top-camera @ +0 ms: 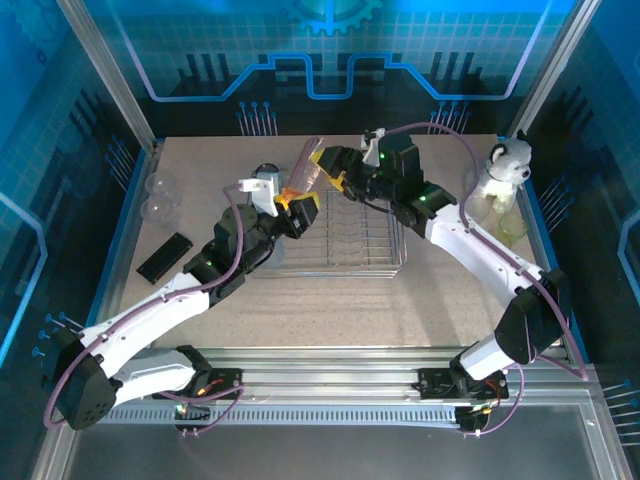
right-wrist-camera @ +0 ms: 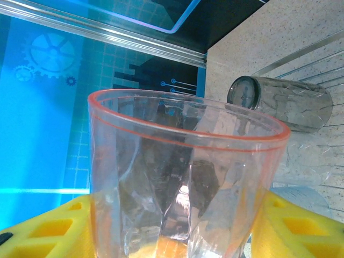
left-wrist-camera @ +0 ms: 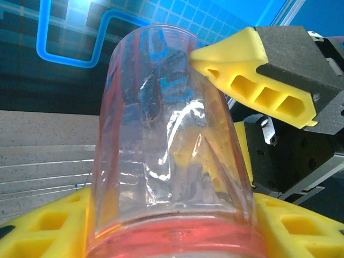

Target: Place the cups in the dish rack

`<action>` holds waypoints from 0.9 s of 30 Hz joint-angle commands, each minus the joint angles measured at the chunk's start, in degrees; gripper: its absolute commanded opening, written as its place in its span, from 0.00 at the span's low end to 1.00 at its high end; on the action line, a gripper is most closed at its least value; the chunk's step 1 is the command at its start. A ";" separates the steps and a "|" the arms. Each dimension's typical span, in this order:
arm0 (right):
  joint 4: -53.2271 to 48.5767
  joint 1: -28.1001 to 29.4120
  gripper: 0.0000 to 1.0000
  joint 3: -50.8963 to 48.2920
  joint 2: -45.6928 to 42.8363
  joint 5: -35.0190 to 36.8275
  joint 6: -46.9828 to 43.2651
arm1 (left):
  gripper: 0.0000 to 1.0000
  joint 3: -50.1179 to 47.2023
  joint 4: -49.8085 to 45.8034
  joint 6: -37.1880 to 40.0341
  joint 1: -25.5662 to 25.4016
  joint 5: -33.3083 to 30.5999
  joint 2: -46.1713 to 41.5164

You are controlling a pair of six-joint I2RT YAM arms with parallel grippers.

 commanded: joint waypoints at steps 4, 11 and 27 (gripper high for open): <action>3.20 0.85 0.36 0.12 0.49 -2.67 0.00 | 0.41 2.05 3.50 -1.28 -0.42 -0.31 0.35; 1.32 0.91 0.60 0.86 0.91 -3.34 -2.34 | 0.27 1.20 5.21 -0.36 -0.51 -0.67 0.04; -0.08 -0.79 1.00 -7.88 -5.10 -4.01 -13.93 | 0.05 3.27 -4.83 -1.97 -0.52 -10.22 -3.08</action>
